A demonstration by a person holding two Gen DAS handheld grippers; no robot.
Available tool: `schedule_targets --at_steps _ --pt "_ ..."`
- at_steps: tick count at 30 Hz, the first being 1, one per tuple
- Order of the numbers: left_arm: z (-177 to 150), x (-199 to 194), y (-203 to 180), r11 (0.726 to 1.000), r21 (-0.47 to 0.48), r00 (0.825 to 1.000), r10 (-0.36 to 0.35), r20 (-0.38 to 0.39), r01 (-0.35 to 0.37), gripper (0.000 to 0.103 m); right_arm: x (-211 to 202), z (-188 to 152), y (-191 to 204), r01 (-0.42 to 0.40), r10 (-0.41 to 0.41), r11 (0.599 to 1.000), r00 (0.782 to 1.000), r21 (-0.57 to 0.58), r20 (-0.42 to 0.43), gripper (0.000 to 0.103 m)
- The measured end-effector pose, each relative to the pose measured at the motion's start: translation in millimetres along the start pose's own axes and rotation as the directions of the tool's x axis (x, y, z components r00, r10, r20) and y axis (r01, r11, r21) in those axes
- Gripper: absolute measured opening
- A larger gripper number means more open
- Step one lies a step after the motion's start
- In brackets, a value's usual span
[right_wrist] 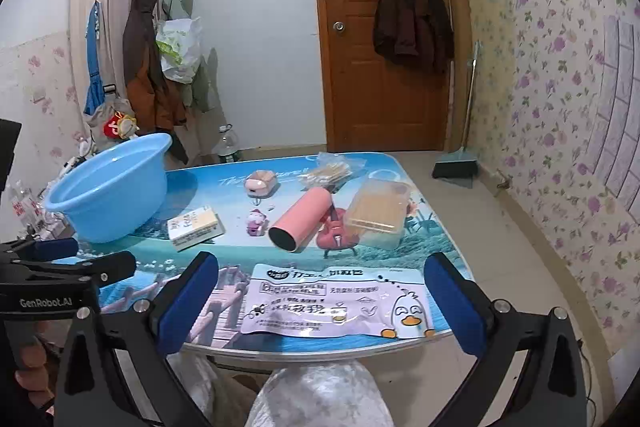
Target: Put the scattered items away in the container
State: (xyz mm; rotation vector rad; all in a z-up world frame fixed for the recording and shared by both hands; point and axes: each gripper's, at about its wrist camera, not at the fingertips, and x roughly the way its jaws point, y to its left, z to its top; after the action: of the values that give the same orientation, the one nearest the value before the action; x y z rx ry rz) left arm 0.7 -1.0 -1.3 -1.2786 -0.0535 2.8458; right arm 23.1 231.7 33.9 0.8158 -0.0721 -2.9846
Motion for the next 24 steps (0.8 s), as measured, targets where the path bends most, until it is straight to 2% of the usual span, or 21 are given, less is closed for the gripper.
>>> schedule_targets --at_steps 11,22,24 --pt "-0.3 11.0 -1.0 1.0 -0.009 1.0 -0.004 -0.008 0.004 0.103 3.6 -2.4 -1.8 -0.012 0.012 1.0 1.0 0.004 -0.013 0.103" --pt "-2.4 17.3 -2.5 1.0 -0.014 0.999 -0.014 -0.052 0.013 0.103 8.4 -3.1 -4.4 -0.01 0.01 1.0 1.0 0.007 -0.023 0.103" --pt "-2.7 18.1 -3.0 1.0 -0.008 0.999 -0.007 -0.037 0.007 0.103 8.5 -3.3 -5.4 -0.006 0.007 1.0 1.0 0.009 -0.018 0.103"
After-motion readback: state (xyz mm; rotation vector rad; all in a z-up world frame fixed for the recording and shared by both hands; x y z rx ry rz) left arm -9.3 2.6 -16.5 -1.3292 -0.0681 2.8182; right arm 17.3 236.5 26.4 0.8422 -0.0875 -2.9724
